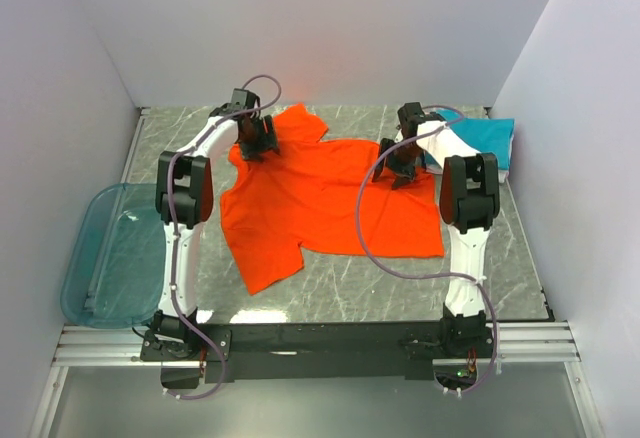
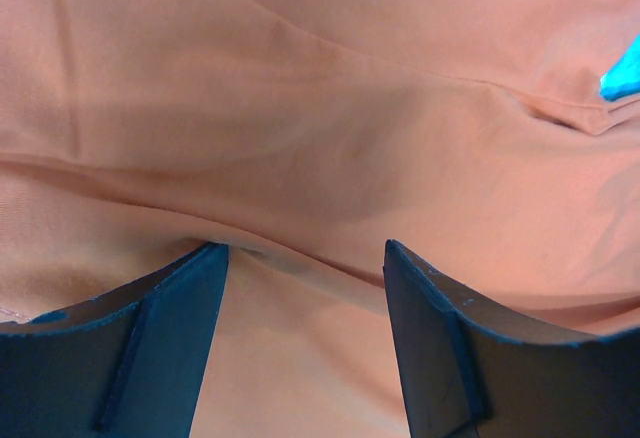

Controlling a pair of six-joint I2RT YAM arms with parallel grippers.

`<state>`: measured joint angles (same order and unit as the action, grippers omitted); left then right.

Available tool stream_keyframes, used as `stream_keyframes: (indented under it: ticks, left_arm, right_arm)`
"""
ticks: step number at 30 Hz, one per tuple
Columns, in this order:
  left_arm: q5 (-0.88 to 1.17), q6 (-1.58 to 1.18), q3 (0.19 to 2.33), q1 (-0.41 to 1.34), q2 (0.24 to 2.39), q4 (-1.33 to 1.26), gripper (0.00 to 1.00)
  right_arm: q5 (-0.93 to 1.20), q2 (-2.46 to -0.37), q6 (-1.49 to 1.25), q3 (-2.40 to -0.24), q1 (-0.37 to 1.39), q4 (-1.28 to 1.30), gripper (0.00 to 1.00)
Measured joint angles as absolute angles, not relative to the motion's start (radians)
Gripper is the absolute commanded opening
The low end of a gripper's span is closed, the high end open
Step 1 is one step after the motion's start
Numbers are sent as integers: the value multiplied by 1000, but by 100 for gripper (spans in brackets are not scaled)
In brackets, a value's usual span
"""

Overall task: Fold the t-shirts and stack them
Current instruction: Flatten the tshirt out, then fold the tshirt

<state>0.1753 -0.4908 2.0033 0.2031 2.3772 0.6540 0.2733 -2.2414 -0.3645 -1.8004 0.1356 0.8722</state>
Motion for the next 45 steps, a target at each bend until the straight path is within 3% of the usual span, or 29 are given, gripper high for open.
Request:
stream_keyframes:
  ticks: [13, 20, 30, 45]
  left_arm:
    - [175, -482, 2046, 200, 2394, 624, 74]
    - [153, -482, 2011, 198, 2281, 614, 74]
    - [128, -487, 1672, 209, 1907, 524, 72]
    - [95, -545, 1148, 282, 1637, 496, 71]
  right_arm:
    - [255, -2256, -351, -1843, 136, 888, 68]
    - [243, -2112, -356, -1775, 136, 838, 68]
    - [197, -1824, -385, -1383, 135, 754, 68]
    - [67, -1514, -464, -916, 83, 745, 67]
